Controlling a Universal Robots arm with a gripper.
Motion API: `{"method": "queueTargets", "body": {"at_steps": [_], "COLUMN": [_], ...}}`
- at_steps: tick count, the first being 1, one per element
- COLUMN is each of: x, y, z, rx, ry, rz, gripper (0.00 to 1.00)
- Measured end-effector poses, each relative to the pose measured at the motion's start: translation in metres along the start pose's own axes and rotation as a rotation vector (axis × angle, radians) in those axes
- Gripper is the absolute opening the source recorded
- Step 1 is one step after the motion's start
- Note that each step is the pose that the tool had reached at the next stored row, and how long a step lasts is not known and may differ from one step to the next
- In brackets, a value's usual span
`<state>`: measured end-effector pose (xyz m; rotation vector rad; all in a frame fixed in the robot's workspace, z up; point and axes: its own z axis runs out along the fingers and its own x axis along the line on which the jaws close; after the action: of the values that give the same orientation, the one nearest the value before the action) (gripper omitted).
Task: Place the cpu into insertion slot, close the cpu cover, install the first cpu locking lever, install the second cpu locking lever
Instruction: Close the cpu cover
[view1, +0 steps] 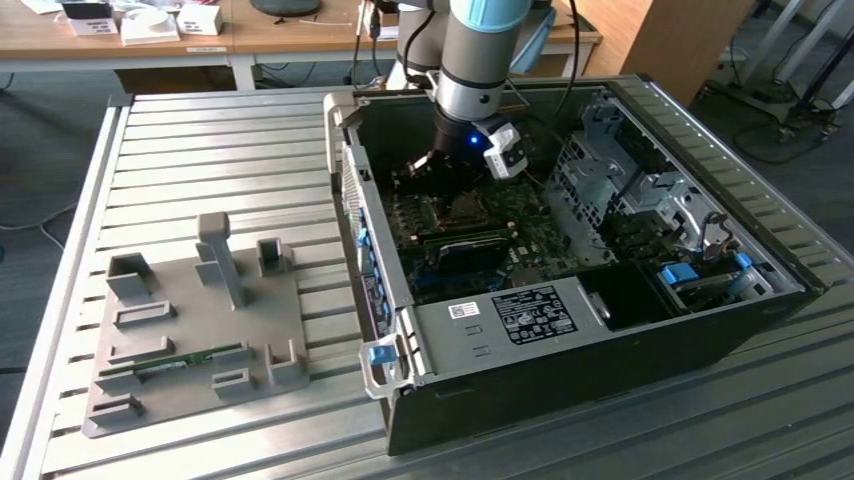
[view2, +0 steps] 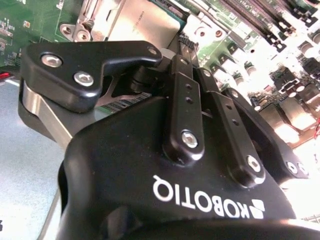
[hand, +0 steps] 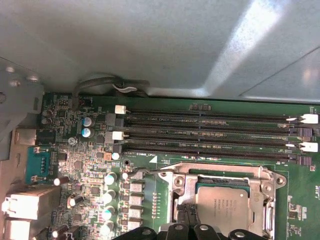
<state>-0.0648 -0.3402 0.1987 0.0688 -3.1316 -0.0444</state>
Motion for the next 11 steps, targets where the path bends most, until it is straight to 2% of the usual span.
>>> {"method": "queueTargets", "body": {"at_steps": [11], "x": [0.0002], "y": [0.0002], "z": [-0.0111], "rx": [0.0008], "ry": [0.0006], "rz": [0.0], "gripper": [0.11]}}
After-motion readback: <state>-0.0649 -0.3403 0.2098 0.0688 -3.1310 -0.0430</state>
